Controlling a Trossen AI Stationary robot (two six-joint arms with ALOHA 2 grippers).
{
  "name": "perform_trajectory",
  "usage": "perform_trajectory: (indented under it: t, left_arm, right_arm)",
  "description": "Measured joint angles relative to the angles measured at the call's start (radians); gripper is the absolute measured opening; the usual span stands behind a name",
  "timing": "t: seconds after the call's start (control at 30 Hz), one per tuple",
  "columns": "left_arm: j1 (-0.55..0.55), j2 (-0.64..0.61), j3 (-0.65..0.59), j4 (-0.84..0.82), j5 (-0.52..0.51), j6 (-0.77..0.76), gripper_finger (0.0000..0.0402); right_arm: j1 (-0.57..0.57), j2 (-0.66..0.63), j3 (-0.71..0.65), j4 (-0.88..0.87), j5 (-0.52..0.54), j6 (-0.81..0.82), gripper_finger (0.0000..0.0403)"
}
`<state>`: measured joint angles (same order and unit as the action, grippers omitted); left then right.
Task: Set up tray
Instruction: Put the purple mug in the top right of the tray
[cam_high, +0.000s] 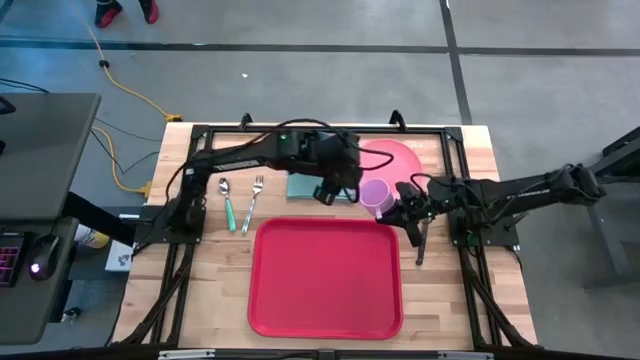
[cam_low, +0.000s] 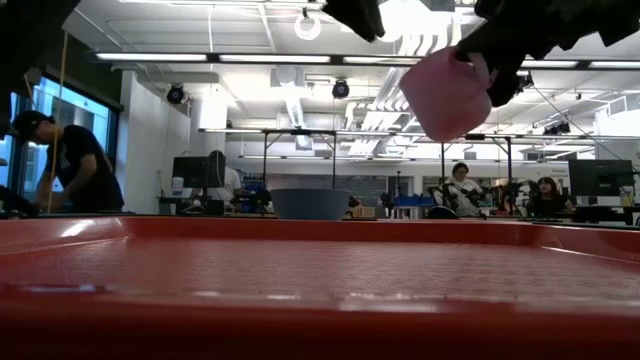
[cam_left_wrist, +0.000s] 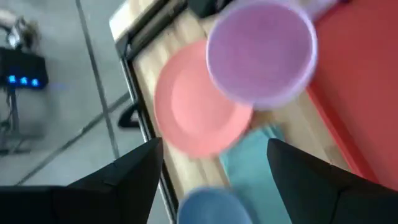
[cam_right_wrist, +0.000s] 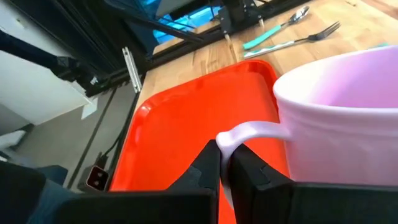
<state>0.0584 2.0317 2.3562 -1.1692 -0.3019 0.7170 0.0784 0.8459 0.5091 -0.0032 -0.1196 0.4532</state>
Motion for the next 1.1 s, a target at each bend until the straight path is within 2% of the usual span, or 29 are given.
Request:
perform_trajectory:
  t: [0.1, 0.23, 0.4, 0.57, 0.67, 0.73, 0.8, 0.87, 0.97, 1.1]
  left_arm:
    - [0.001, -0.055, 0.000, -0.055, -0.101, -0.008, 0.0312]
    - [0.003, -0.124, 0.000, -0.090, -0.194, -0.049, 0.0300]
    - [0.001, -0.199, 0.000, -0.093, -0.207, -0.121, 0.0292]
    - [0.001, -0.246, 0.000, -0.100, -0.210, -0.124, 0.0291]
    - [0.001, -0.257, 0.000, -0.113, -0.211, -0.124, 0.0290]
    - [0.001, -0.259, 0.000, -0.116, -0.219, -0.119, 0.0288]
    - [0.001, -0.260, 0.000, -0.118, -0.227, -0.114, 0.0287]
    - [0.001, -0.264, 0.000, -0.118, -0.236, -0.092, 0.0287]
    - [0.001, -0.267, 0.000, -0.113, -0.265, -0.070, 0.0289]
    - [0.004, -0.266, 0.000, -0.113, -0.277, -0.057, 0.0288]
  right_arm:
    - [0.051, 0.000, 0.000, 0.002, 0.078, 0.037, 0.0000]
    - [0.148, 0.000, -0.001, 0.025, 0.284, 0.065, 0.0000]
    - [0.242, 0.000, -0.002, 0.182, 0.525, 0.013, 0.0000]
    - [0.301, 0.017, -0.002, 0.275, 0.642, -0.039, 0.0000]
    - [0.349, 0.069, -0.012, 0.302, 0.763, -0.011, 0.0000]
    - [0.386, 0.123, -0.066, 0.451, 0.831, -0.007, 0.0000]
    - [0.421, 0.190, -0.118, 0.635, 0.879, -0.008, 0.0000]
    - [0.450, 0.252, -0.145, 0.741, 0.919, 0.005, 0.0000]
    - [0.475, 0.335, -0.137, 0.782, 0.935, 0.064, 0.0000]
    - [0.489, 0.447, -0.090, 0.783, 0.884, 0.150, 0.0000]
